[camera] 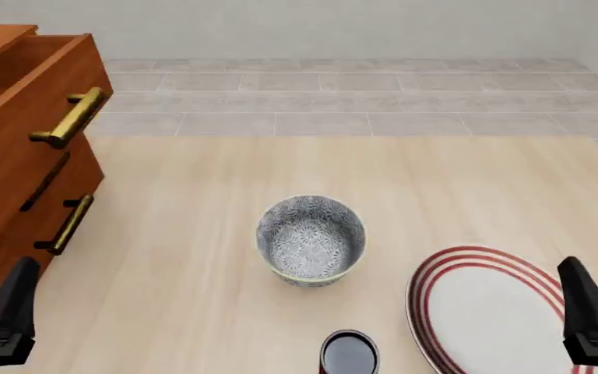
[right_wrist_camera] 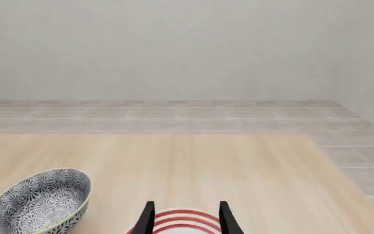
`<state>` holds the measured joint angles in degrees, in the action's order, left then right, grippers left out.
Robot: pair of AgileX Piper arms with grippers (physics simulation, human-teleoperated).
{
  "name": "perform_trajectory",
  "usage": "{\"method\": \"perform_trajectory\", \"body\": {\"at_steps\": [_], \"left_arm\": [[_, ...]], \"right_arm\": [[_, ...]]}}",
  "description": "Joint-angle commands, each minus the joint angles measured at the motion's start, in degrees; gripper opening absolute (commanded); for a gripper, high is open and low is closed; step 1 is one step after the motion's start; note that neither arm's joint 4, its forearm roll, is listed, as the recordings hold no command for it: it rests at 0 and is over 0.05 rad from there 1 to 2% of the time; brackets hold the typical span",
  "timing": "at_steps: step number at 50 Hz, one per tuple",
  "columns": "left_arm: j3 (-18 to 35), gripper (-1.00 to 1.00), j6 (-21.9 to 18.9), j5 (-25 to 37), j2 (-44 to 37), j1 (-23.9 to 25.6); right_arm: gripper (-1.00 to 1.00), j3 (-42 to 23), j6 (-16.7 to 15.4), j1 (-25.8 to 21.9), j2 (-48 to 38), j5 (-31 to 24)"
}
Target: Put the bowl on the plate.
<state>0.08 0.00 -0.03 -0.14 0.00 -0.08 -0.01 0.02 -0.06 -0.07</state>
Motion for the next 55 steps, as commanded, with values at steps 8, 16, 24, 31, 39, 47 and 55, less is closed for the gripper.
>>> {"method": "perform_trajectory", "body": {"at_steps": [8, 16, 24, 31, 39, 47, 55], "left_arm": [[0.17, 1.0, 0.0, -0.07, -0.29, 0.0], [0.17, 1.0, 0.0, -0.07, -0.29, 0.0], [0.17, 1.0, 0.0, -0.07, -0.29, 0.0], [0.17, 1.0, 0.0, -0.07, -0.29, 0.0], [0.17, 1.0, 0.0, -0.07, -0.29, 0.0], [0.17, 1.0, 0.0, -0.07, -0.29, 0.0], [0.17, 1.0, 0.0, -0.07, -0.29, 0.0]], "right_arm": [[1.0, -0.22, -0.07, -0.77, -0.87, -0.07], [1.0, -3.0, -1.11, -1.96, -9.36, 5.82], [1.0, -7.83, -2.17, -5.47, -19.11, 9.86], [1.0, -13.47, -2.5, -6.63, -26.03, 11.29], [1.0, -19.64, -5.07, -11.54, -35.47, 12.65], [1.0, -27.13, -4.31, -14.95, -43.27, 10.1], [1.0, -33.6, -2.14, -18.74, -50.84, 5.71]]}}
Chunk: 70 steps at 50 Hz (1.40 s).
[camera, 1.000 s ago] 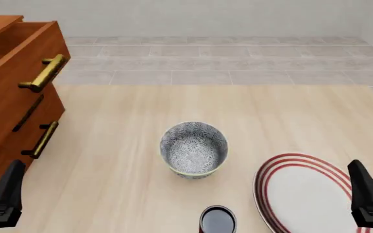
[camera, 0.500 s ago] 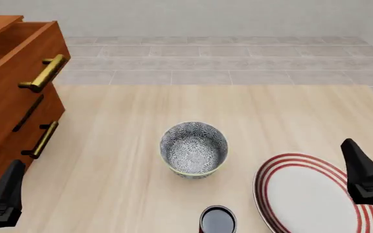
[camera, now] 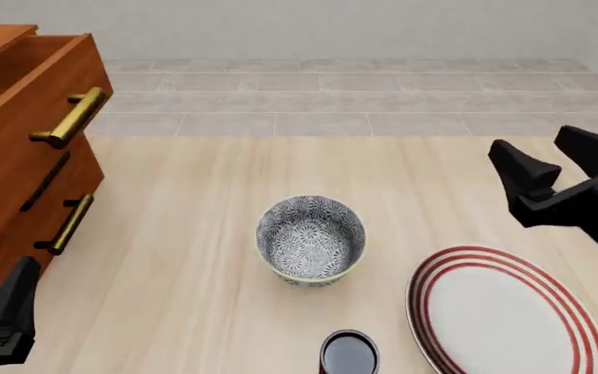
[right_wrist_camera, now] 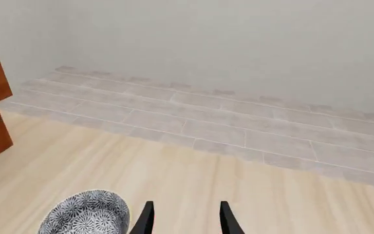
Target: Put the bowl on the plate.
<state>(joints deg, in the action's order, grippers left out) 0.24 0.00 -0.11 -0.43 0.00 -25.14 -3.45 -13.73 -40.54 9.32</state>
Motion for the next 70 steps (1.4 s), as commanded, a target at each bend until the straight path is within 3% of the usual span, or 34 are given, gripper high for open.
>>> {"method": "perform_trajectory", "body": {"at_steps": [1, 3, 4, 11, 13, 14, 16, 20, 21, 22, 32, 37, 70], "left_arm": [[0.0, 1.0, 0.0, 0.0, 0.0, 0.0], [0.0, 1.0, 0.0, 0.0, 0.0, 0.0], [0.0, 1.0, 0.0, 0.0, 0.0, 0.0], [0.0, 1.0, 0.0, 0.0, 0.0, 0.0], [0.0, 1.0, 0.0, 0.0, 0.0, 0.0], [0.0, 1.0, 0.0, 0.0, 0.0, 0.0], [0.0, 1.0, 0.0, 0.0, 0.0, 0.0], [0.0, 1.0, 0.0, 0.0, 0.0, 0.0], [0.0, 1.0, 0.0, 0.0, 0.0, 0.0], [0.0, 1.0, 0.0, 0.0, 0.0, 0.0], [0.0, 1.0, 0.0, 0.0, 0.0, 0.0], [0.0, 1.0, 0.0, 0.0, 0.0, 0.0], [0.0, 1.0, 0.0, 0.0, 0.0, 0.0]], "right_arm": [[1.0, -12.79, 4.84, -10.0, -16.14, -7.69], [1.0, -13.93, 4.23, -10.88, -17.52, -8.69], [1.0, -14.92, 6.42, -12.01, -18.9, -9.65], [1.0, -17.55, 5.55, -14.41, -24.22, -12.07], [1.0, -17.66, 8.1, -16.23, -24.72, -12.62], [1.0, -17.95, 7.24, -15.98, -25.27, -12.58], [1.0, -18.09, 9.32, -17.33, -26.22, -12.9], [1.0, -18.82, 9.04, -17.73, -29.17, -13.7], [1.0, -18.92, 7.5, -17.95, -30.02, -13.83], [1.0, -19.84, 8.55, -18.98, -32.86, -14.16], [1.0, -23.37, 6.56, -18.17, -40.03, -16.79], [1.0, -24.64, 7.35, -18.84, -41.8, -17.36], [1.0, -26.37, 5.64, -14.51, -51.12, -14.71]]}}
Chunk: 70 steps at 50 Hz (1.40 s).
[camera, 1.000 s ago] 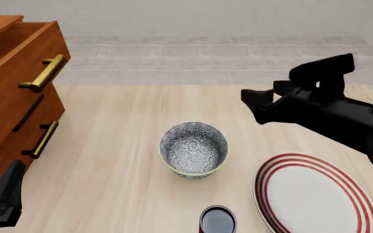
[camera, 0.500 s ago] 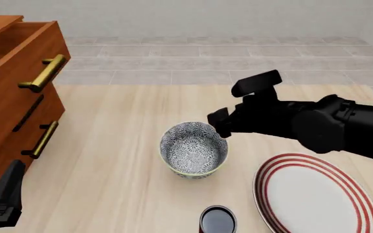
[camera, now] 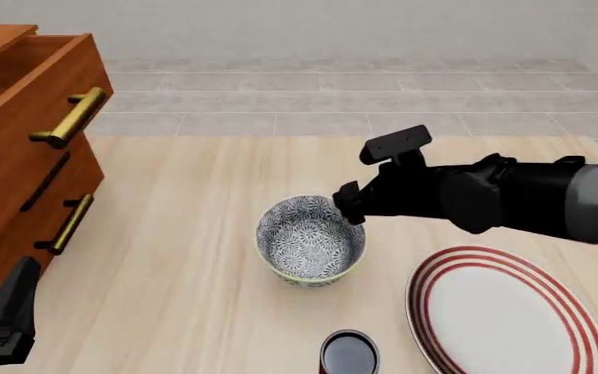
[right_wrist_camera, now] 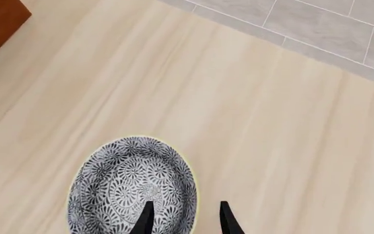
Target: Put the bowl on the plate.
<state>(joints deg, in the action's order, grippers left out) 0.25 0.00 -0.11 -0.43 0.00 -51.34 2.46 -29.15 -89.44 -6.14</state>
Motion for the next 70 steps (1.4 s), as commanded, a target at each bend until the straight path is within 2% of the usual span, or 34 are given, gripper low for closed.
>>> {"method": "perform_trajectory", "body": {"at_steps": [1, 22, 70], "left_arm": [[0.0, 1.0, 0.0, 0.0, 0.0, 0.0], [0.0, 1.0, 0.0, 0.0, 0.0, 0.0], [0.0, 1.0, 0.0, 0.0, 0.0, 0.0]], "right_arm": [[1.0, 0.03, -0.01, 0.76, -2.24, 0.94], [1.0, 3.96, 2.42, 0.63, -5.31, 5.75], [1.0, 8.63, 4.04, 1.04, -10.49, 11.98]]}}
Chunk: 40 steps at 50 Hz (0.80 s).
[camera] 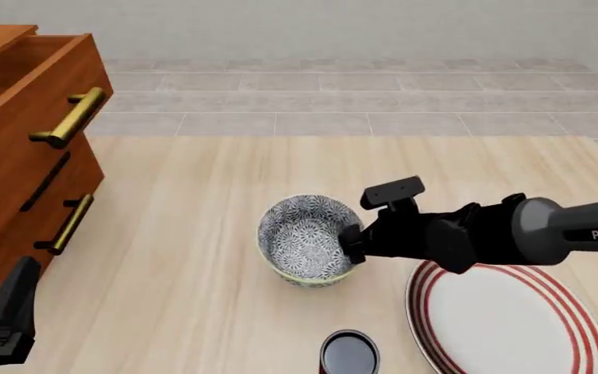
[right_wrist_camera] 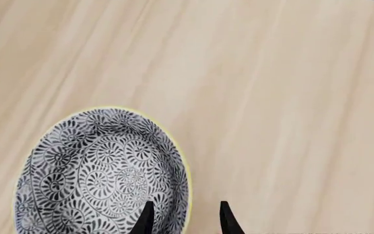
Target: Put the bowl on the plate.
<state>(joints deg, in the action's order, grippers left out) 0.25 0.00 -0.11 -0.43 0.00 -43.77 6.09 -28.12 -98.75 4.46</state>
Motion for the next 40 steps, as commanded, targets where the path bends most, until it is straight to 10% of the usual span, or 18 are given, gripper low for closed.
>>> {"method": "perform_trajectory", "body": {"at_steps": [1, 11, 12, 40], "left_arm": [[0.0, 1.0, 0.0, 0.0, 0.0, 0.0], [0.0, 1.0, 0.0, 0.0, 0.0, 0.0], [0.0, 1.0, 0.0, 0.0, 0.0, 0.0], [0.0, 1.0, 0.0, 0.0, 0.0, 0.0]], "right_arm": [[1.0, 1.06, 0.41, 0.0, -1.19, 1.39], [1.0, 1.03, 0.64, -0.08, -2.28, 2.16], [-1.0, 1.02, 0.78, -0.26, -2.16, 2.15], [-1.0, -1.05, -0.6, 0.92, 2.96, -1.36]]}}
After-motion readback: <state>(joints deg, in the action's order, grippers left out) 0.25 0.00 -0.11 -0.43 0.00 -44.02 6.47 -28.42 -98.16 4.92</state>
